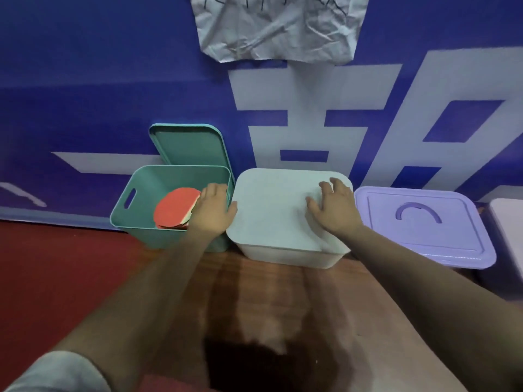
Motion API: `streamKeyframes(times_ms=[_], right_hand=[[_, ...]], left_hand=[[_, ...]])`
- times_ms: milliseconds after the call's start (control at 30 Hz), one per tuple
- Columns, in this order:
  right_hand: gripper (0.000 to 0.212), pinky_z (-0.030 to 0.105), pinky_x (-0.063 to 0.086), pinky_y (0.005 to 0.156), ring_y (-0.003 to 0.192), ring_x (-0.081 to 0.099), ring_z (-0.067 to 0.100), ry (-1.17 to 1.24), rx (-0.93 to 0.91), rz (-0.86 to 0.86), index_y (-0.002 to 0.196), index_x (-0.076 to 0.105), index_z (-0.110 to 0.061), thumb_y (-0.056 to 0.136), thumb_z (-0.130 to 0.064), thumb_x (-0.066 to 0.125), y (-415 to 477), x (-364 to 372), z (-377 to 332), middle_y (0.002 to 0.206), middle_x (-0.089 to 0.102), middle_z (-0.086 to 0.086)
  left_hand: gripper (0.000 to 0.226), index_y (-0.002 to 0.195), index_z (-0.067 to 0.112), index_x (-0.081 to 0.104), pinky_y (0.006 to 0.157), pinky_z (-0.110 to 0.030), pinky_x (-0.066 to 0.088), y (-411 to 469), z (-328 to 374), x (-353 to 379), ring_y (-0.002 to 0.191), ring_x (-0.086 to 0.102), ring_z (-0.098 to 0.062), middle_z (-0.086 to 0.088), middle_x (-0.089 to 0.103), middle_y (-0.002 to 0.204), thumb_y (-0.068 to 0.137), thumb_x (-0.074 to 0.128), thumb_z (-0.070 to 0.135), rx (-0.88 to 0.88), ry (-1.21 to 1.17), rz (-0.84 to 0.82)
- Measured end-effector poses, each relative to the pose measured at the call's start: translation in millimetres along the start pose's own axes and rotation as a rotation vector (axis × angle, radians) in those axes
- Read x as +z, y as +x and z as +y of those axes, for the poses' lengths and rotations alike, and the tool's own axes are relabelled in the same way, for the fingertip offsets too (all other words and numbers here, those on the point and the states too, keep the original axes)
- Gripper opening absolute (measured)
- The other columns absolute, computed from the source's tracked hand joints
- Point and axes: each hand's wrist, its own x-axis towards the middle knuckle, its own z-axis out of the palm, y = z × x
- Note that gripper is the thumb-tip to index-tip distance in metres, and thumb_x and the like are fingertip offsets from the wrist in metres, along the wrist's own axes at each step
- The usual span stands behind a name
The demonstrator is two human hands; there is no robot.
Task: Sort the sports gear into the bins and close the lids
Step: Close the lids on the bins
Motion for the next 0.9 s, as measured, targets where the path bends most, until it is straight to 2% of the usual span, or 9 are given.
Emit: streamKeyframes(times_ms=[133,367,433,533,633,767,900], right_hand=[[0.062,0.046,0.033,0.114,0.137,0.038,0.032,0.073,-0.001,0.006,0.142,0.042,-0.013,0.096,-0.054,0.042,13,-16,-57,0.151,0.038,0.012],[0.060,0.042,0.043,0.099,0.122,0.049,0.031,0.165,0.016,0.060,0.139,0.042,-0.011,0.095,-0.052,0.045,70,-9,-169,0.138,0.045,0.011],[0.063,0.044,0.042,0.099,0.123,0.048,0.033,0.232,0.065,0.049,0.140,0.039,-0.008,0.095,-0.051,0.046,92,3,-199,0.139,0.043,0.013],[0.068,0.045,0.042,0.101,0.124,0.048,0.035,0.336,0.163,0.006,0.142,0.034,-0.007,0.094,-0.052,0.049,124,27,-235,0.139,0.041,0.016],[0.072,0.043,0.039,0.103,0.127,0.043,0.036,0.389,0.243,0.002,0.143,0.031,-0.005,0.092,-0.052,0.051,149,49,-262,0.140,0.041,0.019],[0.066,0.041,0.039,0.099,0.125,0.045,0.035,0.422,0.309,0.010,0.135,0.037,-0.005,0.091,-0.051,0.053,167,69,-281,0.137,0.044,0.018],[0.056,0.035,0.041,0.086,0.110,0.052,0.029,0.546,0.358,0.044,0.121,0.046,-0.006,0.089,-0.051,0.056,172,79,-294,0.126,0.051,0.013]], left_hand=[[0.047,0.129,0.005,0.047,0.102,-0.044,0.036,9,-31,-47,0.121,0.042,-0.036,-0.018,0.047,0.125,0.092,0.054,0.033,-0.095,-0.042,0.127],[0.055,0.130,0.003,0.043,0.102,-0.046,0.036,78,-108,-103,0.123,0.041,-0.039,-0.022,0.046,0.130,0.091,0.055,0.040,-0.213,-0.102,0.185],[0.069,0.137,0.005,0.037,0.106,-0.047,0.034,104,-131,-109,0.127,0.039,-0.039,-0.022,0.042,0.136,0.089,0.057,0.049,-0.232,-0.144,0.177],[0.091,0.150,0.009,0.018,0.112,-0.048,0.029,139,-164,-106,0.139,0.028,-0.036,-0.018,0.026,0.151,0.085,0.056,0.061,-0.216,-0.191,0.097],[0.100,0.153,0.011,0.007,0.115,-0.048,0.025,170,-193,-97,0.144,0.022,-0.034,-0.015,0.016,0.158,0.084,0.055,0.064,-0.198,-0.243,-0.003],[0.095,0.152,0.012,0.007,0.112,-0.050,0.031,189,-209,-84,0.140,0.030,-0.036,-0.017,0.019,0.156,0.086,0.054,0.062,-0.165,-0.297,-0.023],[0.082,0.151,0.010,0.014,0.109,-0.045,0.032,187,-214,-78,0.138,0.034,-0.035,-0.017,0.025,0.155,0.092,0.053,0.050,-0.117,-0.420,0.017]])
